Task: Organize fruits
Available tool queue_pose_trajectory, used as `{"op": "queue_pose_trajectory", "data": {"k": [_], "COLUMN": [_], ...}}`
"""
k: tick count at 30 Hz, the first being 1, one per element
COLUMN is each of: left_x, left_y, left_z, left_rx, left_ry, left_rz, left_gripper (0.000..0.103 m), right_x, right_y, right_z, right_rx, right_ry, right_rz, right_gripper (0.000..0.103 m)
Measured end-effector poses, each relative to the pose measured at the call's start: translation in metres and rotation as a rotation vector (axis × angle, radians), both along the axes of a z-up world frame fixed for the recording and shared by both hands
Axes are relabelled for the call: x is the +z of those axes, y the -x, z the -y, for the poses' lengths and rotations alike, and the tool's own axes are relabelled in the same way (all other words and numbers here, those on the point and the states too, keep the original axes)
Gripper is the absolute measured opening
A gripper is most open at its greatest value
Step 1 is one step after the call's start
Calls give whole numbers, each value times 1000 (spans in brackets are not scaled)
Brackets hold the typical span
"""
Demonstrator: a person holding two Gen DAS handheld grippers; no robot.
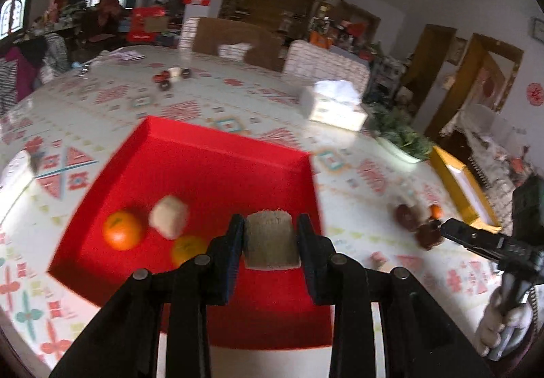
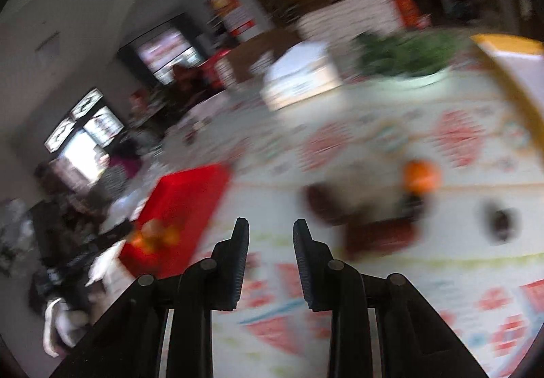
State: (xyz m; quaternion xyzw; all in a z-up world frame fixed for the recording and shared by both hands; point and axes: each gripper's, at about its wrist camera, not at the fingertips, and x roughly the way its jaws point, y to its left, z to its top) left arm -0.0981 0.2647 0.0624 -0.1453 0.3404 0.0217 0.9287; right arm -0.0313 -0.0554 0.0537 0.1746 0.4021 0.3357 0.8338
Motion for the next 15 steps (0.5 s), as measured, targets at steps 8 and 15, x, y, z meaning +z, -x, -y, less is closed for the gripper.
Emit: {"op": "queue_pose_trajectory", "data": {"k": [8, 15], "left_x": [-23, -28], "left_y": [8, 10], "left_z": [-40, -56], "left_rx": [88, 112], "left_ry": [16, 27], "left_rz": [-39, -49], "left_gripper": [31, 31], "right_x": [-4, -21], "right_y": [3, -4], "right_z": [-102, -156], "right_rx": [216, 311], "right_ry": [-111, -203], "right_rz": [-99, -231], "right_gripper": [30, 30]}}
